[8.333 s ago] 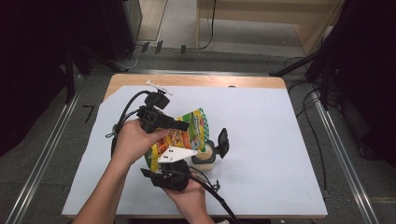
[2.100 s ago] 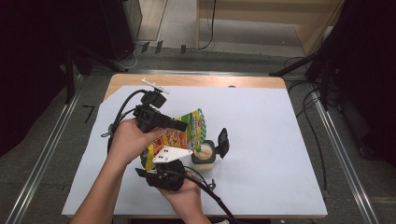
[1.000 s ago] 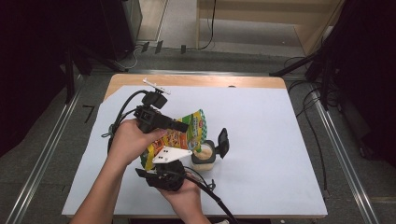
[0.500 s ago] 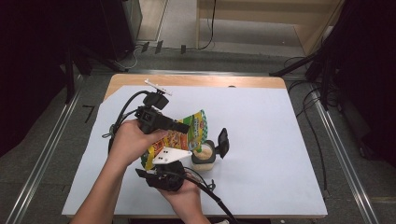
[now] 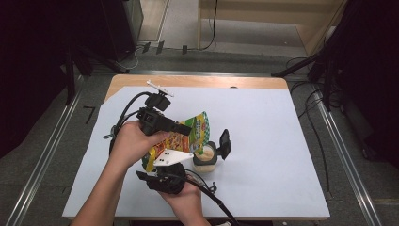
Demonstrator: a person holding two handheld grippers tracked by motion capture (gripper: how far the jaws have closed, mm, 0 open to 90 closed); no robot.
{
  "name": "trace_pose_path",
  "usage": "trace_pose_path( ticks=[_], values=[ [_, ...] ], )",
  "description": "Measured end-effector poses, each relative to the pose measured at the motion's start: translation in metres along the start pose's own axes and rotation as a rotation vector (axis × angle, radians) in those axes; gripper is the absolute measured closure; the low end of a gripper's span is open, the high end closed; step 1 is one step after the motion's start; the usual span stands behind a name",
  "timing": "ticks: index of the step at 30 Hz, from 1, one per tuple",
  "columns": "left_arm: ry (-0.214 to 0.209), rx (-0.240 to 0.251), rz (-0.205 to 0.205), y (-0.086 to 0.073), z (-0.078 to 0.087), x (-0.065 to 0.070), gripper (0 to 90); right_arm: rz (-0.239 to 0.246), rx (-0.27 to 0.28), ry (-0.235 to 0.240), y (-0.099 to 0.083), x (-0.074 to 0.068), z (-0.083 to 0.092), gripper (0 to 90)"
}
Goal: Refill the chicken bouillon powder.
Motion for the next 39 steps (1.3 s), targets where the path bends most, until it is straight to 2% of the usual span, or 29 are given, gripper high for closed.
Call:
trace_pose_path(
  ticks=[5, 20, 28, 36, 39],
  values=[
    [-0.009, -0.001, -0.001, 0.001, -0.001, -0.001, 79.4, -0.017, 0.006, 0.018, 0.002, -0.004, 0.003, 69.5],
    [-0.004, 0.019, 0.007, 0.003, -0.002, -0.005, 78.1, -0.003, 0.008, 0.016, 0.004, -0.007, 0.008, 72.5],
    [0.011, 0.035, -0.001, 0.005, -0.002, -0.001, 79.2, 0.002, 0.025, 0.011, 0.005, -0.006, 0.008, 72.5],
    [0.013, 0.053, -0.020, 0.007, -0.005, 0.006, 79.5, 0.014, 0.021, -0.016, 0.002, -0.004, 0.015, 72.3],
    [0.012, 0.059, -0.031, 0.008, -0.006, 0.010, 79.4, 0.004, 0.036, -0.014, 0.001, -0.003, 0.017, 72.2]
  ],
)
Point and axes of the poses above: each handheld gripper's, and its own axes: z roughly backward along the jaws, y roughly out of its top, x roughly to its right, the point moved 4 cm from there along -z, roughly forward along the jaws, and after that the axes turned 14 degrees about y, right-handed, at the moved point
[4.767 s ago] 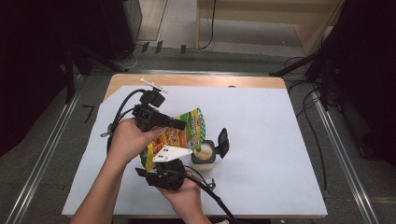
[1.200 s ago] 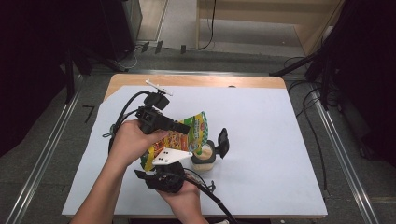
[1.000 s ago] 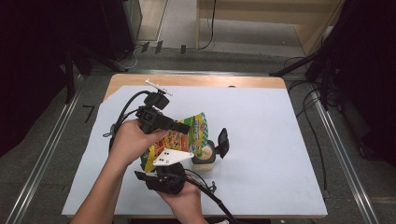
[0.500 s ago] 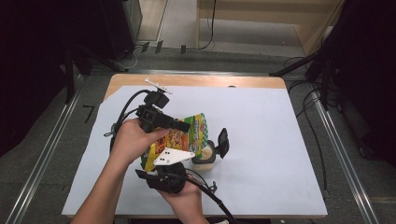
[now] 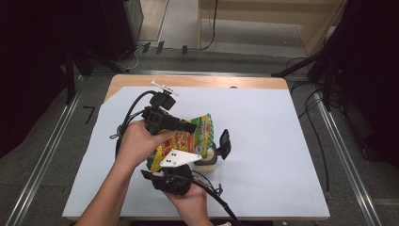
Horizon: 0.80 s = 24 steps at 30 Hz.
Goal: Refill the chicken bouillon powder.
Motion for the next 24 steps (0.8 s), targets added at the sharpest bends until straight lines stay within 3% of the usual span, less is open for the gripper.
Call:
trace_pose_path(
  ticks=[20, 24],
  values=[
    [0.002, 0.034, 0.015, 0.0002, 0.0075, -0.0054, 80.1, 0.013, -0.016, 0.007, 0.0046, 0.0026, -0.0041, 72.5],
    [0.013, 0.011, 0.007, -0.0008, 0.0064, -0.0054, 79.7, 0.004, -0.017, 0.027, 0.0052, 0.0029, -0.0067, 72.5]
  ],
)
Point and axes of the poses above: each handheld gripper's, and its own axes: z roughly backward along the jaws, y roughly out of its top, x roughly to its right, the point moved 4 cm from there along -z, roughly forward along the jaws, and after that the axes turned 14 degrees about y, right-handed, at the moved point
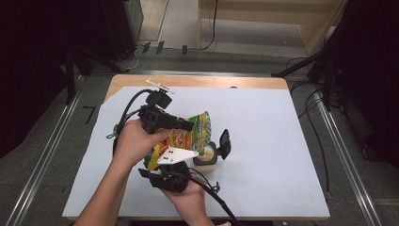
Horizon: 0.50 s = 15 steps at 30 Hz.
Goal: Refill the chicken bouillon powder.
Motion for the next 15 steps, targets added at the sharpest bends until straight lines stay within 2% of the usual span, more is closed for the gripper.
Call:
trace_pose_path(
  ticks=[9, 15],
  values=[
    [-0.011, -0.011, 0.017, -0.0001, -0.0014, -0.0037, 79.7, -0.007, -0.009, -0.003, 0.0000, 0.0003, -0.0010, 72.5],
    [-0.021, -0.020, 0.038, 0.0000, -0.0029, -0.0081, 79.6, 0.009, -0.022, -0.018, 0.0004, -0.0020, -0.0010, 72.6]
  ],
)
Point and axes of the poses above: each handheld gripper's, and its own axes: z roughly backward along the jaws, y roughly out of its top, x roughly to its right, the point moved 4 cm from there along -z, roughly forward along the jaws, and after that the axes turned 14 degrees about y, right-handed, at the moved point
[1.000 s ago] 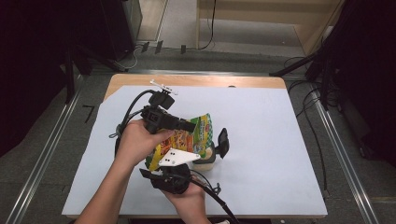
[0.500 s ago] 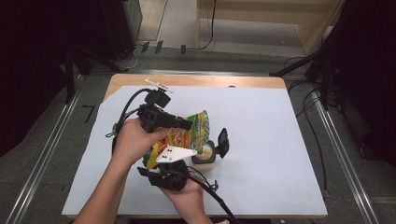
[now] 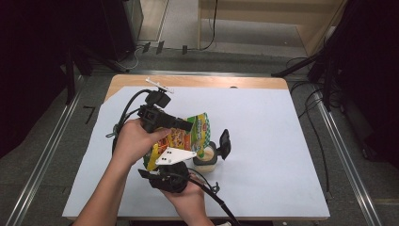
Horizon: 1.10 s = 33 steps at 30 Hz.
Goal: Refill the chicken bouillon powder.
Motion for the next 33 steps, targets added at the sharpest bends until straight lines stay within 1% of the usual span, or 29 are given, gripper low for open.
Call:
trace_pose_path(
  ticks=[3, 5, 7, 15, 19, 24, 26, 29, 31, 33],
  values=[
    [-0.002, 0.002, 0.006, 0.0006, -0.0005, -0.0011, 79.5, 0.000, 0.004, -0.002, 0.0003, 0.0002, -0.0001, 72.5],
    [-0.011, -0.004, 0.017, 0.0008, -0.0017, -0.0038, 79.3, 0.017, -0.007, -0.021, 0.0005, -0.0013, -0.0004, 71.7],
    [-0.023, -0.011, 0.028, 0.0005, -0.0023, -0.0061, 79.0, 0.025, -0.015, -0.023, 0.0003, -0.0032, -0.0012, 71.4],
    [-0.017, -0.005, 0.013, 0.0006, -0.0016, -0.0026, 78.9, 0.011, -0.001, -0.010, 0.0001, -0.0044, -0.0019, 71.2],
    [-0.017, -0.005, 0.003, 0.0004, -0.0016, -0.0007, 78.7, 0.015, -0.002, -0.015, -0.0001, -0.0061, -0.0024, 71.1],
    [-0.016, -0.008, 0.002, 0.0004, -0.0019, -0.0006, 78.5, 0.015, -0.002, -0.017, 0.0004, -0.0058, -0.0019, 71.6],
    [-0.016, -0.009, 0.001, 0.0002, -0.0019, -0.0010, 78.5, 0.023, -0.005, -0.025, 0.0001, -0.0063, -0.0024, 70.9],
    [-0.013, -0.010, -0.002, -0.0002, -0.0018, -0.0001, 78.6, 0.021, -0.003, -0.021, -0.0002, -0.0061, -0.0028, 70.5],
    [-0.011, -0.011, -0.010, -0.0005, -0.0016, 0.0010, 78.6, 0.008, 0.003, 0.001, -0.0008, -0.0051, -0.0035, 70.5],
    [-0.010, -0.010, -0.009, -0.0005, -0.0015, 0.0020, 78.7, 0.008, 0.004, -0.002, -0.0008, -0.0056, -0.0035, 70.5]
  ],
)
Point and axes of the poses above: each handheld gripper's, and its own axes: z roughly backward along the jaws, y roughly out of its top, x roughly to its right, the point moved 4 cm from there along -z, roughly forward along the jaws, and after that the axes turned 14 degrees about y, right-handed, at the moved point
